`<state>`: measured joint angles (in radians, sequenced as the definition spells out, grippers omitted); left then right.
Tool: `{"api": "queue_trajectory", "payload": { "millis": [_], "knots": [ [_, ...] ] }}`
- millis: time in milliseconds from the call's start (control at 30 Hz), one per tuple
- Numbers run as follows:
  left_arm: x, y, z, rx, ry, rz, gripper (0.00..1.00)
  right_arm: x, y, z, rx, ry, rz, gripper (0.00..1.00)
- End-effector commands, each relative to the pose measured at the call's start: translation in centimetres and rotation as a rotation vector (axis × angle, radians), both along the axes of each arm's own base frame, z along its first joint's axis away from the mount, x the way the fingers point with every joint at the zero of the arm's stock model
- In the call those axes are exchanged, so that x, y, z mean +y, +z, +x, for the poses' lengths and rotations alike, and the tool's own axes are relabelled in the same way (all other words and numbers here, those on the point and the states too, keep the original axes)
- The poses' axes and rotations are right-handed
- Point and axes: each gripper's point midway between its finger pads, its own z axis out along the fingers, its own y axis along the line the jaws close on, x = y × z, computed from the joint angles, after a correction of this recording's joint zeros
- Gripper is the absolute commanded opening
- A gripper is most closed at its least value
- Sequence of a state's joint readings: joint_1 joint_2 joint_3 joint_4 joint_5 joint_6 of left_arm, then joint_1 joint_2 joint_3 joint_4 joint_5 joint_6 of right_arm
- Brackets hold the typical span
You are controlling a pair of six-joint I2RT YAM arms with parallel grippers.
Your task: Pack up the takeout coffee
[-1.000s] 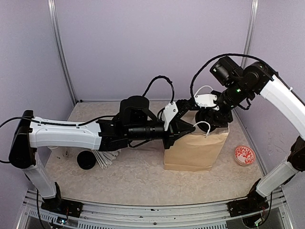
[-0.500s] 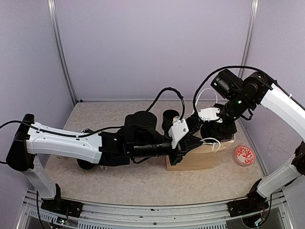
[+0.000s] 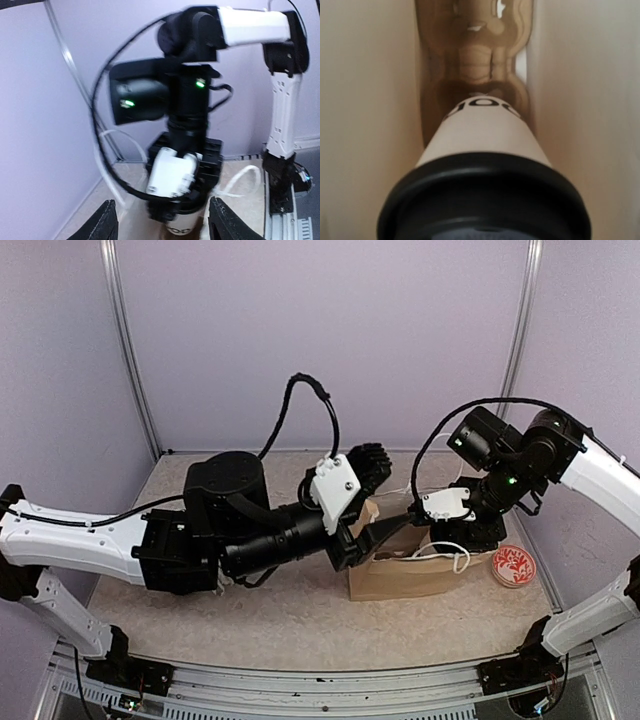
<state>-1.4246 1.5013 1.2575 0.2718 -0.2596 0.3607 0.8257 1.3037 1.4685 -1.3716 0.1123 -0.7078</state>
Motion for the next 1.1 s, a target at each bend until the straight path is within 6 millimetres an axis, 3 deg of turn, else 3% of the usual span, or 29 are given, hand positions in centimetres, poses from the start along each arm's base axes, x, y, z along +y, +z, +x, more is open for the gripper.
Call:
{"api": "queue_trajectory", "payload": {
  "millis": [0, 67, 133, 400, 600, 767, 1067],
  "knots": [
    [3.3, 3.2, 6.5, 0.025, 0.170, -0.104, 0.62, -0.8, -0.5, -0.6, -0.017, -0.033, -0.031, 0.43],
    [4.1, 2.6, 10.9, 0.115, 0.220, -0.131, 0.62, -0.9, -0.7, -0.6, -0.014, -0.040, -0.037, 0.42],
    [4.1, 2.0, 13.6, 0.181, 0.218, -0.137, 0.62, -1.1, -1.0, -0.6, -0.014, -0.042, -0.047, 0.41],
    [1.0, -3.7, 18.4, 0.329, 0.157, -0.084, 0.62, -2.2, -1.8, -1.3, -0.021, -0.024, -0.079, 0.40],
    [-0.9, -6.7, 20.0, 0.436, 0.082, -0.089, 0.61, -1.5, -2.4, -2.5, 0.010, 0.016, -0.072, 0.41],
    [-2.1, -8.5, 20.2, 0.471, 0.029, -0.062, 0.61, -1.1, -4.2, -4.1, 0.053, 0.047, -0.099, 0.41],
    [-2.7, -9.9, 19.9, 0.490, -0.050, -0.040, 0.62, -1.6, -5.2, -4.2, 0.025, 0.055, -0.177, 0.40]
  ]
}}
